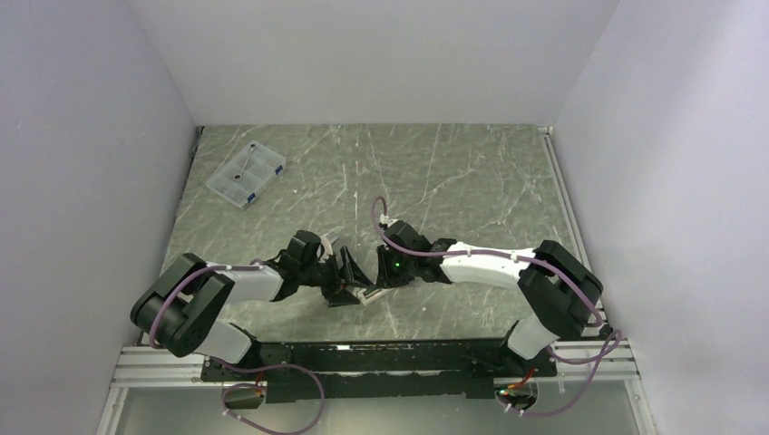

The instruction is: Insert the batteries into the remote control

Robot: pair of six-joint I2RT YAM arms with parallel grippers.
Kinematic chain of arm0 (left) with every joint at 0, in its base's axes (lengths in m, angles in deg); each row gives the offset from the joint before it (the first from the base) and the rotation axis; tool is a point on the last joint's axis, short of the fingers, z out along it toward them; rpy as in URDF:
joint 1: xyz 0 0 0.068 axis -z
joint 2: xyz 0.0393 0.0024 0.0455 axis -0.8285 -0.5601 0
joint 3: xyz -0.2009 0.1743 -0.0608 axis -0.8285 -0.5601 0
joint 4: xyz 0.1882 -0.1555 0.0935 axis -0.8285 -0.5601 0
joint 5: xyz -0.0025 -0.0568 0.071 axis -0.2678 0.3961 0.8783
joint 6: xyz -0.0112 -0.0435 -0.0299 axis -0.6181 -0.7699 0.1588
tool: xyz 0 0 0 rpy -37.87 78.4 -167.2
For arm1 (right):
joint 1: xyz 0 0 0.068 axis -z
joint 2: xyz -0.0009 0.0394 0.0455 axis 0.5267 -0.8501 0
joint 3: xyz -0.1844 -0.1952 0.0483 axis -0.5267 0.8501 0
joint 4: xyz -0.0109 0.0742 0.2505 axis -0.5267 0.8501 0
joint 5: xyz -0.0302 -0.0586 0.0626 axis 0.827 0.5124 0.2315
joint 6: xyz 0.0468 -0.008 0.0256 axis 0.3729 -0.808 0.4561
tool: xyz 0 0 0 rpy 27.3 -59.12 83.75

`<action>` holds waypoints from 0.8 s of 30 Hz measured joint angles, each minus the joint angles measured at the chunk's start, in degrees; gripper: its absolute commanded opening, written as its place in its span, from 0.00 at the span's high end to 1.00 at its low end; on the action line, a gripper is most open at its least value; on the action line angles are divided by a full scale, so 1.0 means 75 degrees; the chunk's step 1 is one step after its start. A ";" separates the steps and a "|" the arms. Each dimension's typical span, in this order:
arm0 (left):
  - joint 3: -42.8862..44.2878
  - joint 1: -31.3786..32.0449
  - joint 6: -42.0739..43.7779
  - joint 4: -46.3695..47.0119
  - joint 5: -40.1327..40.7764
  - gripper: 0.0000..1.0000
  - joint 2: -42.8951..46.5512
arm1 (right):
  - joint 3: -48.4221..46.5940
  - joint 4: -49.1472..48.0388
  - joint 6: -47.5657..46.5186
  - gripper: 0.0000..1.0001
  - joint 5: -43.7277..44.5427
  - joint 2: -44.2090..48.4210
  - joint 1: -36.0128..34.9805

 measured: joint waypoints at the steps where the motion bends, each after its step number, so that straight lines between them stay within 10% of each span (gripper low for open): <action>1: 0.0003 0.0000 0.0003 0.0000 -0.0006 0.23 -0.0006 | 0.0000 0.0003 0.0000 0.86 -0.0006 0.0000 0.0000; 24: 0.0300 0.0017 0.0230 -0.0364 -0.0114 0.28 -0.0262 | -0.0662 0.0740 -0.0259 0.93 0.0382 -0.0396 -0.0245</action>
